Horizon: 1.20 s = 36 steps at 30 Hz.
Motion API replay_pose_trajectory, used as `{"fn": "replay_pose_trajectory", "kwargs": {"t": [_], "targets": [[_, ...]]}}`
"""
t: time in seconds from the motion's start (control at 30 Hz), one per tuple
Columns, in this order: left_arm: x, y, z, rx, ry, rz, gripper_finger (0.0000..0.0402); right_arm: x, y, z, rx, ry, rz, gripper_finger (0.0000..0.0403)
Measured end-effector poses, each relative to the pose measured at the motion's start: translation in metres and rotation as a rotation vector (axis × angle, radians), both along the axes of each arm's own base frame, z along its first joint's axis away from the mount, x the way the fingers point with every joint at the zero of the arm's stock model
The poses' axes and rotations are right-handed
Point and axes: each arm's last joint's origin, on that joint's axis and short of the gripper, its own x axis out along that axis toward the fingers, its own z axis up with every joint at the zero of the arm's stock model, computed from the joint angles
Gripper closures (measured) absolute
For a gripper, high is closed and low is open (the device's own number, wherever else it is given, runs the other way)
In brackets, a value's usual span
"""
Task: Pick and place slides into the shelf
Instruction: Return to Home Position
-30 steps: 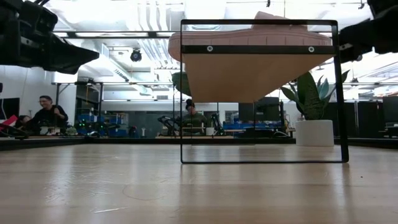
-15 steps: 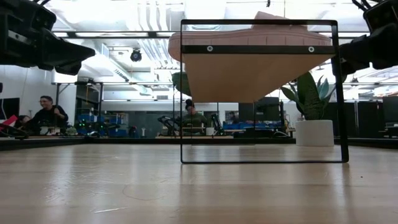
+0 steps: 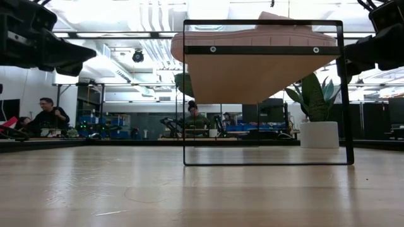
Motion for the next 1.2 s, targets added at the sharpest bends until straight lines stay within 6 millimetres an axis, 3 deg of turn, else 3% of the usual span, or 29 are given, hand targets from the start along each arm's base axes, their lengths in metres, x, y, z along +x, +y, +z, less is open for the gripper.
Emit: {"fn": "replay_pose_trajectory", "kwargs": {"t": [1.2], "targets": [[0.0038, -0.0005, -0.0027, 0.005, 0.025, 0.000, 0.0391, 0.0007, 0.0001, -0.0007, 0.044, 0.019, -0.006, 0.0394]]}}
